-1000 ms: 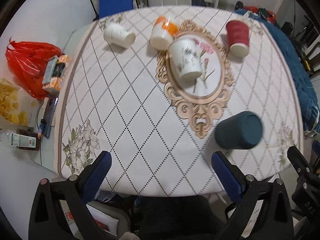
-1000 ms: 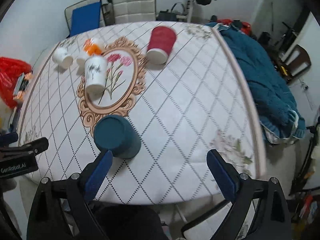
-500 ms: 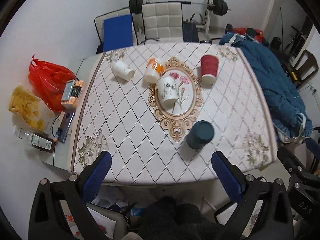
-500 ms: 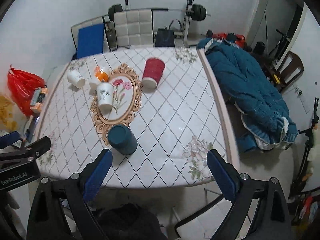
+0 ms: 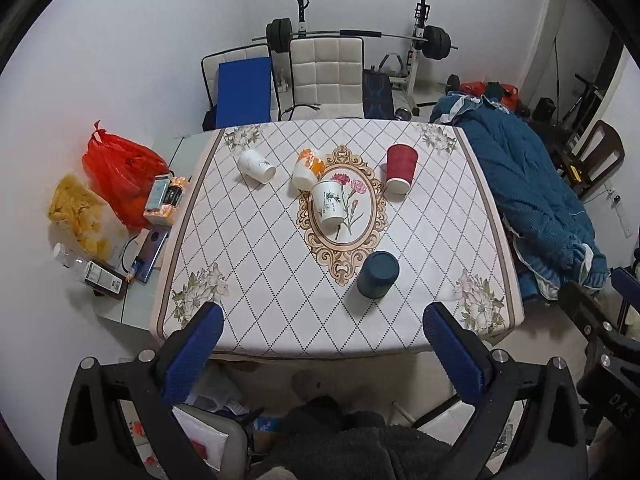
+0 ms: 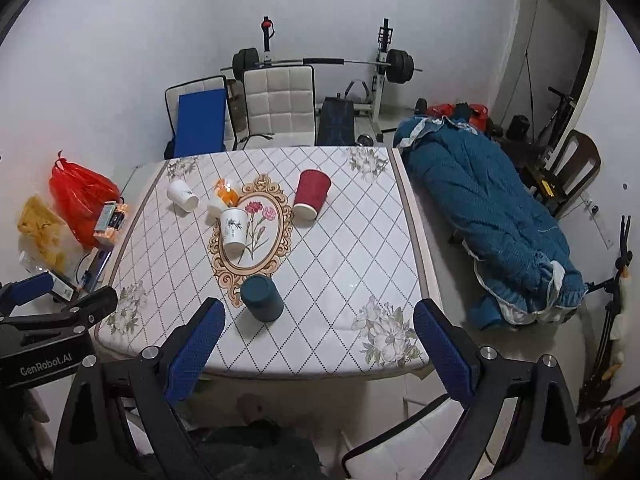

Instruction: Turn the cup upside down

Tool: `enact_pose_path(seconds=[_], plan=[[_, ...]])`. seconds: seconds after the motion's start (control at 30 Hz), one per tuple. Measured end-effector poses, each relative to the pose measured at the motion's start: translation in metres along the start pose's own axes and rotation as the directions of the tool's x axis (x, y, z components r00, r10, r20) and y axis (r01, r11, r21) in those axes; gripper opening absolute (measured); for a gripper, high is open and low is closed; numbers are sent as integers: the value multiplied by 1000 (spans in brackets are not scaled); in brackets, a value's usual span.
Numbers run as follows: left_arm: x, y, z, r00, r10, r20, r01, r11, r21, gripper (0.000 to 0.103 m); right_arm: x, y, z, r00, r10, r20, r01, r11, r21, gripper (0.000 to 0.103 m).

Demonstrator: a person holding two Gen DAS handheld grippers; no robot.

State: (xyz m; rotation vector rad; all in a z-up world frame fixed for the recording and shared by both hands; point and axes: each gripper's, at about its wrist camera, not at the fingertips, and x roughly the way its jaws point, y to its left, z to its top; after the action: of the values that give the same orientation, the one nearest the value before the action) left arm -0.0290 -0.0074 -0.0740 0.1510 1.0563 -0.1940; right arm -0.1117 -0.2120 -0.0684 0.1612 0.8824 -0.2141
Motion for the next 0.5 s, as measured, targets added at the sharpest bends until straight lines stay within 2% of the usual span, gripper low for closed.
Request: enact_pose_path(seconds=[0.27, 0.5], plan=[[-13, -5, -7, 1000, 9, -11, -9, 1000, -10, 102, -25, -5, 1, 1000, 1, 2, -1, 1000, 5, 97], [-16, -6, -12, 1000, 13, -26, -13, 1000, -24, 102, -30, -10, 0, 1000, 6, -4, -6, 1000, 5, 97]])
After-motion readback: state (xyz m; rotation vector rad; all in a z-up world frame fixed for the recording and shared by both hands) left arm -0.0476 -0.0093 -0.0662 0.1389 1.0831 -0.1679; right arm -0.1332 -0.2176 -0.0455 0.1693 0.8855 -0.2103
